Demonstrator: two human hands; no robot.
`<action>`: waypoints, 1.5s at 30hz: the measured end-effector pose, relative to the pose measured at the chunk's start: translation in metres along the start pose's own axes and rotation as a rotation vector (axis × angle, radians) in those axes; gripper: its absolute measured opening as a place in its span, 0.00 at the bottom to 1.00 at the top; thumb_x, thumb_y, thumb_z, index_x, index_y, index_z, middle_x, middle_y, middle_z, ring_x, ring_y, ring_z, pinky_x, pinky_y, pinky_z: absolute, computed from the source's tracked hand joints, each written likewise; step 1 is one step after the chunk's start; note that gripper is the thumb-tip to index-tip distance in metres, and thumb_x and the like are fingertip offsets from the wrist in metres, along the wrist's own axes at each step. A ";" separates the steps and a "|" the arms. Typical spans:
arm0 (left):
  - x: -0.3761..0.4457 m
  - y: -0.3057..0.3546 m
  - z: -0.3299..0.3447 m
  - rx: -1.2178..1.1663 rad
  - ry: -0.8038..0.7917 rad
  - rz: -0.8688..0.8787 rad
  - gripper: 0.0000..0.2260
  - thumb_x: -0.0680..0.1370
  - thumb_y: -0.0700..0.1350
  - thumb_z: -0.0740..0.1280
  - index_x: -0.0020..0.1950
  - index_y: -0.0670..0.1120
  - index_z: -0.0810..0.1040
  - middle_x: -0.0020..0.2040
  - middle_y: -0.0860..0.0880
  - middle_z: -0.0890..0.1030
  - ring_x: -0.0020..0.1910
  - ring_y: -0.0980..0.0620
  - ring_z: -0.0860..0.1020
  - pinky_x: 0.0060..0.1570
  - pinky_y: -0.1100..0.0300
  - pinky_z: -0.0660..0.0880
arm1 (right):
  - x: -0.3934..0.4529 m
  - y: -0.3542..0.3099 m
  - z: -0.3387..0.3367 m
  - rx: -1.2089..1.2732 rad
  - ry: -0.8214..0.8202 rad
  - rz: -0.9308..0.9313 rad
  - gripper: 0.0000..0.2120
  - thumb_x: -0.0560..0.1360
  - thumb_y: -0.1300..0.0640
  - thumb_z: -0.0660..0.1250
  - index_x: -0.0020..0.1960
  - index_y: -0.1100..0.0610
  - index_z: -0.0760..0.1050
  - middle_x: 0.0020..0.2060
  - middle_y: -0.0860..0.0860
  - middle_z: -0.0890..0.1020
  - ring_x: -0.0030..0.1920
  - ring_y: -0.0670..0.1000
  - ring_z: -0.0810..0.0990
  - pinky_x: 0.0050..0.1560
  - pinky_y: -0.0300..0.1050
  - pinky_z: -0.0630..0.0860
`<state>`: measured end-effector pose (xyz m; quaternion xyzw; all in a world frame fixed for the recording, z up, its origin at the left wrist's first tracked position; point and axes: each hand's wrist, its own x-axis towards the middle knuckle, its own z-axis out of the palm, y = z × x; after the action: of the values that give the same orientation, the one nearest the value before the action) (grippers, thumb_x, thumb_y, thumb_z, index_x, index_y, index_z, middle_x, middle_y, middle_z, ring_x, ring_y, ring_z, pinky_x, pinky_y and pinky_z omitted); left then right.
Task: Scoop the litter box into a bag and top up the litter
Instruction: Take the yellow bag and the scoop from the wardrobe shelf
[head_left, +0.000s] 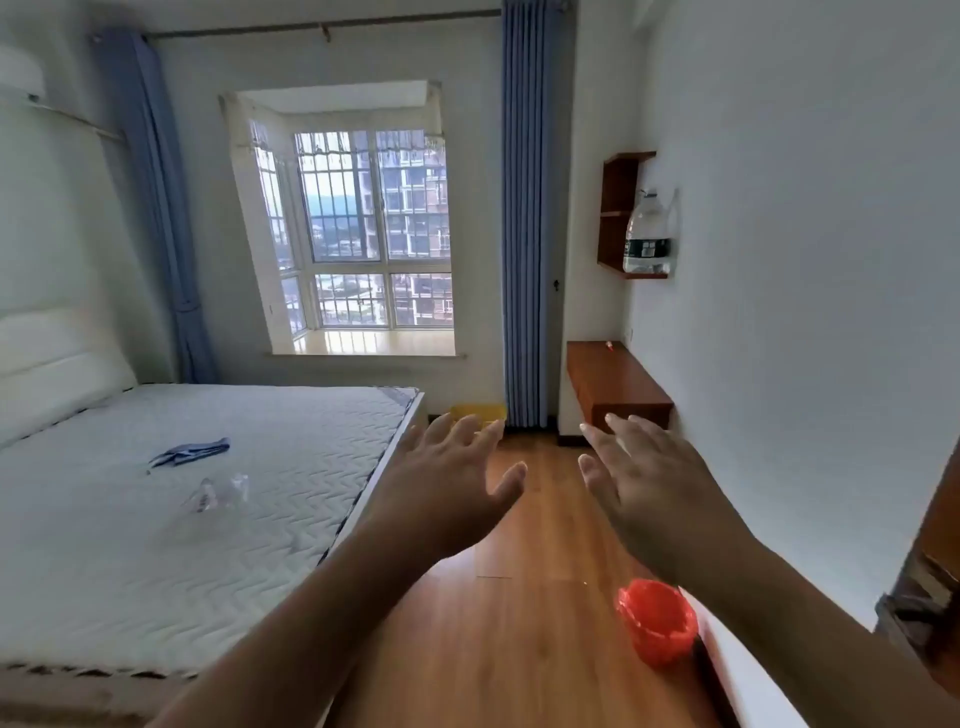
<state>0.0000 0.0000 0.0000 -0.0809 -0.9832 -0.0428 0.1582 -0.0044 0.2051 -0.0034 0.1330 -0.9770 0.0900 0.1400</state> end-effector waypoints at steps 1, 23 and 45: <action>0.007 -0.001 0.003 0.003 0.007 -0.006 0.29 0.79 0.66 0.47 0.77 0.57 0.56 0.78 0.54 0.60 0.77 0.50 0.55 0.73 0.48 0.52 | 0.011 0.004 0.001 0.006 0.002 -0.015 0.34 0.75 0.35 0.30 0.77 0.42 0.49 0.78 0.45 0.53 0.77 0.48 0.48 0.75 0.49 0.43; 0.087 -0.232 0.030 0.099 -0.004 -0.454 0.28 0.80 0.65 0.47 0.78 0.57 0.53 0.79 0.54 0.58 0.77 0.50 0.56 0.74 0.45 0.52 | 0.253 -0.186 0.128 0.127 -0.095 -0.415 0.27 0.80 0.39 0.40 0.77 0.44 0.51 0.78 0.47 0.54 0.77 0.51 0.52 0.75 0.52 0.54; 0.166 -0.435 0.076 0.353 -0.074 -0.969 0.30 0.78 0.64 0.38 0.79 0.55 0.46 0.80 0.52 0.51 0.79 0.50 0.48 0.76 0.46 0.46 | 0.494 -0.353 0.264 0.185 -0.188 -0.886 0.26 0.81 0.39 0.41 0.78 0.45 0.48 0.78 0.47 0.51 0.78 0.52 0.50 0.75 0.51 0.46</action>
<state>-0.2536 -0.3948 -0.0448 0.4100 -0.9051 0.0582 0.0967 -0.4269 -0.3022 -0.0571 0.5573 -0.8223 0.0957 0.0633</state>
